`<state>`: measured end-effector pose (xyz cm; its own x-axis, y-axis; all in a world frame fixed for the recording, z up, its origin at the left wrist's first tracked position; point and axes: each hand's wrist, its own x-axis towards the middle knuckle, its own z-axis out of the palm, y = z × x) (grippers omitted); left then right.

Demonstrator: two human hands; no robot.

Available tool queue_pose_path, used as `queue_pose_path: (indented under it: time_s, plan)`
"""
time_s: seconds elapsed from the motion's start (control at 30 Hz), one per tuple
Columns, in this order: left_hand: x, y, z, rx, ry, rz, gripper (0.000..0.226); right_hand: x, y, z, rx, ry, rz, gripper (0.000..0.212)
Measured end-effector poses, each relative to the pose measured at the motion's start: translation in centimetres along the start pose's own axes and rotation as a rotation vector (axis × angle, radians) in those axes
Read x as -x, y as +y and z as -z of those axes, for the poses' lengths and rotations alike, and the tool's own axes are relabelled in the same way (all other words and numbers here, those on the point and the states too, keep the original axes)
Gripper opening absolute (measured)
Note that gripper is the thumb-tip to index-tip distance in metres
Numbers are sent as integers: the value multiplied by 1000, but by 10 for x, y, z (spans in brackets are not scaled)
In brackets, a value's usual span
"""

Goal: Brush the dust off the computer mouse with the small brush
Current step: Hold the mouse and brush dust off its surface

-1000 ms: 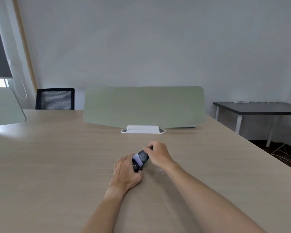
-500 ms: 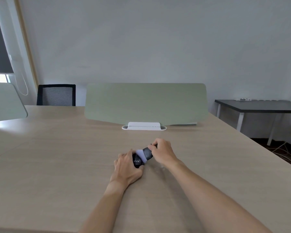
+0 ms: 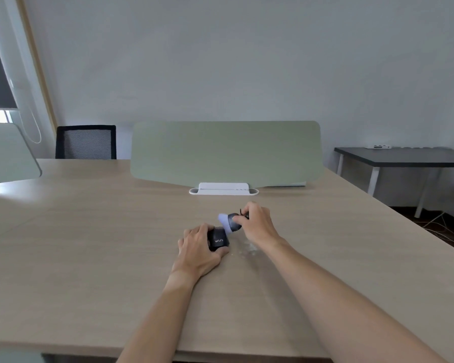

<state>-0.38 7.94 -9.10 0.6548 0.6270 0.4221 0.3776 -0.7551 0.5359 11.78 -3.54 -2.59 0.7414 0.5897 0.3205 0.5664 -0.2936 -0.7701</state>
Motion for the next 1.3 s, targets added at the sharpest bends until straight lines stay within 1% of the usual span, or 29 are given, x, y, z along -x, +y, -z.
queue_pose_path:
  time_s: [0.07,0.1,0.2,0.27,0.3,0.47,0.57,0.63,0.7,0.77,0.83,0.97,1.03,1.1,1.13,1.23,1.3]
  plan:
    - [0,0,0,-12,4,-12,52,1,-6,2,-75,-18,11,18]
    - [0,-1,-1,-13,-5,-17,48,2,-10,2,-104,-37,12,15]
    - [0,-1,0,-33,-48,-5,26,7,-15,2,-74,-154,-12,6]
    - [1,0,0,-44,-59,-2,31,11,-14,1,-29,-217,-16,4]
    - [0,1,0,-48,-53,-1,32,12,-13,1,-8,-220,-12,5]
    - [2,2,1,-26,-8,5,50,8,-11,-1,107,-133,5,16]
    - [4,4,2,-56,9,11,59,6,-16,-3,98,-75,23,18]
    - [4,5,4,-62,0,0,56,8,-20,-4,50,-102,33,21]
    - [4,4,5,-83,-35,-24,41,10,-19,-5,41,-148,36,23]
    - [4,4,6,-80,-41,-20,26,9,-13,-3,68,-155,25,24]
    - [5,6,7,-55,-21,-15,27,6,-6,1,115,-134,-8,25]
    - [5,8,7,4,-6,-9,41,3,2,9,194,-27,-62,22]
    - [5,7,6,2,-18,0,46,4,1,10,185,20,-44,19]
    - [5,7,6,-13,-41,-9,50,6,-4,8,119,21,-10,17]
    - [5,8,7,-7,-52,-25,46,7,-6,6,89,-8,6,17]
    - [6,8,9,11,-48,-78,25,8,-11,2,71,-94,-3,16]
    - [6,8,8,-6,-22,-77,27,6,-9,2,89,-69,-39,15]
